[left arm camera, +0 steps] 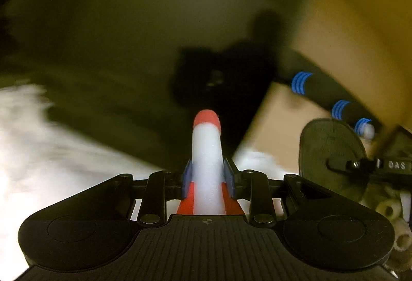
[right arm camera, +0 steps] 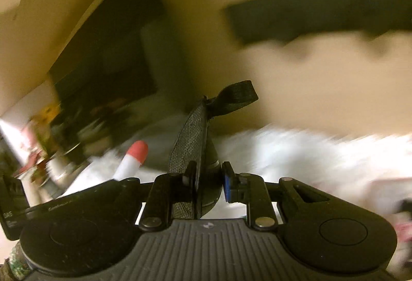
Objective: Organize soft objects
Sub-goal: 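Carry the rocket and paddle to the pink box and release both inside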
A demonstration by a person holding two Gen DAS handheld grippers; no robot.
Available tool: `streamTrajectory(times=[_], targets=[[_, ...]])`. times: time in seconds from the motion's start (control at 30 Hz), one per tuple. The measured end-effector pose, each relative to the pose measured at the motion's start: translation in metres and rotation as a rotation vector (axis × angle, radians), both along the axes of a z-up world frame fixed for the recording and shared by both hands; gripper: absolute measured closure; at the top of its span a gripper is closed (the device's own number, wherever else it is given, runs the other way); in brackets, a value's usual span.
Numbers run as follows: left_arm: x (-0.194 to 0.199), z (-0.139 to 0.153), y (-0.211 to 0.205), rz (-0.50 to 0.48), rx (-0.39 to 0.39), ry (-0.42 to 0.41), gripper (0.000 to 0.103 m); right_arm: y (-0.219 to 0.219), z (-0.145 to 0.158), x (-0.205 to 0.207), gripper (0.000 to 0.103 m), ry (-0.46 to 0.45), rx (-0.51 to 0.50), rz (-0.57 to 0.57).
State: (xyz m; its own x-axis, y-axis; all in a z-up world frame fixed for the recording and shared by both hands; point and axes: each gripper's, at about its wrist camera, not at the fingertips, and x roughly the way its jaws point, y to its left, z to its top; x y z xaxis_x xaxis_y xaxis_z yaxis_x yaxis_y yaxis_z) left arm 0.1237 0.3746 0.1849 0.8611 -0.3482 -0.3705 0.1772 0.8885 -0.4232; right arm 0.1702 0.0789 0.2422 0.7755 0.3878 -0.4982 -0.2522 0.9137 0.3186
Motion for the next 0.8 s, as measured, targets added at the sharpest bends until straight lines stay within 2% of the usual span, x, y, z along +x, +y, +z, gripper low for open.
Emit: streamTrajectory(times=[0.2, 0.37, 0.47, 0.67, 0.73, 0.8], targets=[[0.023, 0.019, -0.117, -0.278, -0.028, -0.029, 0.072, -0.094, 0.036, -0.039, 0.083, -0.078, -0.119, -0.233], [0.045, 0.015, -0.208, -0.459, -0.041, 0.018, 0.072, -0.155, 0.034, -0.071, 0.083, -0.075, -0.199, -0.359], [0.062, 0.001, -0.254, -0.522, -0.070, 0.103, 0.072, -0.179, 0.022, -0.083, 0.083, -0.038, -0.207, -0.409], [0.086, -0.034, -0.325, -0.580, -0.070, 0.197, 0.071, -0.205, -0.002, -0.097, 0.083, 0.001, -0.217, -0.462], [0.096, -0.053, -0.340, -0.559, -0.034, 0.257, 0.071, -0.211, -0.010, -0.100, 0.083, 0.018, -0.235, -0.478], [0.103, -0.071, -0.354, -0.515, 0.046, 0.283, 0.071, -0.215, -0.018, -0.102, 0.083, 0.035, -0.251, -0.490]])
